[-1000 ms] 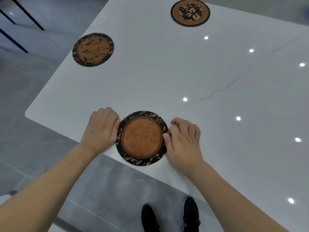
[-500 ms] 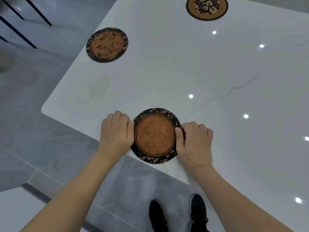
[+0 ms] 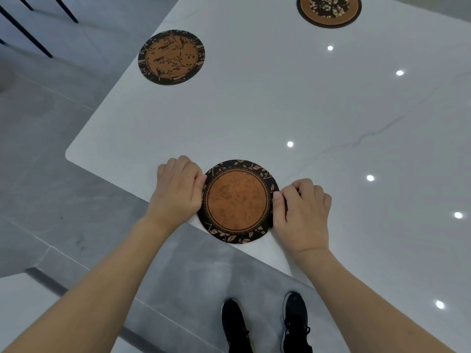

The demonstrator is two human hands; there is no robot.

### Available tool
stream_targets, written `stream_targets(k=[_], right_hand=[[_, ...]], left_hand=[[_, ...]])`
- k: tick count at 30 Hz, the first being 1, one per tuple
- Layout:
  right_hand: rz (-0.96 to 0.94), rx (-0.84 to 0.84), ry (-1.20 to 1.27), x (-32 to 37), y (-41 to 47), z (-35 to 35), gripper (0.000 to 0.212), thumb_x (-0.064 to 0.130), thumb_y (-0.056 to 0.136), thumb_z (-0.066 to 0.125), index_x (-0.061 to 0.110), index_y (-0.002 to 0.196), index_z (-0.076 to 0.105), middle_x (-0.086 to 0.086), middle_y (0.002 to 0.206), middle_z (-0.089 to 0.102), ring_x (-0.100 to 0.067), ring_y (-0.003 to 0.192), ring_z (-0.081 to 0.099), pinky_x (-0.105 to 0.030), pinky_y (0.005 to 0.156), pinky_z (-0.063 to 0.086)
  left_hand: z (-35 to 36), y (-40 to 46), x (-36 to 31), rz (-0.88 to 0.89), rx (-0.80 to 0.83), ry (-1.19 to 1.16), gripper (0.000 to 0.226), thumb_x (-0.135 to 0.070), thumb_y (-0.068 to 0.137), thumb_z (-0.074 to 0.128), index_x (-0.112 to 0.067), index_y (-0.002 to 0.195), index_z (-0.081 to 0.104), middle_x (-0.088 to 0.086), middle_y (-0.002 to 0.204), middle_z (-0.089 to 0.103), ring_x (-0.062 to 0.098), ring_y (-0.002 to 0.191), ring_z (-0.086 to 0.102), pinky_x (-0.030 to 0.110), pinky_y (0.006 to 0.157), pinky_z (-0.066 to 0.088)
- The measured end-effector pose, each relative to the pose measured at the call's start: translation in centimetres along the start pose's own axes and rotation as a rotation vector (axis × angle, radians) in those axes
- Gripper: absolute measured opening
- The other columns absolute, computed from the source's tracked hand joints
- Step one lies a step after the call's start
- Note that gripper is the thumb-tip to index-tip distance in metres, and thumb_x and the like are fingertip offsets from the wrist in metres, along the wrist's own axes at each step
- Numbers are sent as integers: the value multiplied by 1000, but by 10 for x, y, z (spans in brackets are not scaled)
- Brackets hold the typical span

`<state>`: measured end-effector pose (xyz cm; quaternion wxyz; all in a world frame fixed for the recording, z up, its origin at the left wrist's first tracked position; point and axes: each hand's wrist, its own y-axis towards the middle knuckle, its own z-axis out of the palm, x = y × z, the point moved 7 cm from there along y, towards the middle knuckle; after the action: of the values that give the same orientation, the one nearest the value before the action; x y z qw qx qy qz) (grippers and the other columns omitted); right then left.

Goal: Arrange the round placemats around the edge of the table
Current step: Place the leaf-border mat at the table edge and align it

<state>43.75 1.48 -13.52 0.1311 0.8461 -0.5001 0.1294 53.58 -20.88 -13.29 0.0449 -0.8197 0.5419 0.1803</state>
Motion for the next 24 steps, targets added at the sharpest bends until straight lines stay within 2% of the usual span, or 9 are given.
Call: stream_targets(k=[24], right_hand=[[72,-10,-18,-4,-1,0,23,26,89,45,10,78,57,-6,94,49,-26,81,41,-37,77,28]], left_hand=[[-3,2,-3,-9,-1,25,25,-27,90,44,-10,75,54,3,79,50,25,73,43,34,72,29]])
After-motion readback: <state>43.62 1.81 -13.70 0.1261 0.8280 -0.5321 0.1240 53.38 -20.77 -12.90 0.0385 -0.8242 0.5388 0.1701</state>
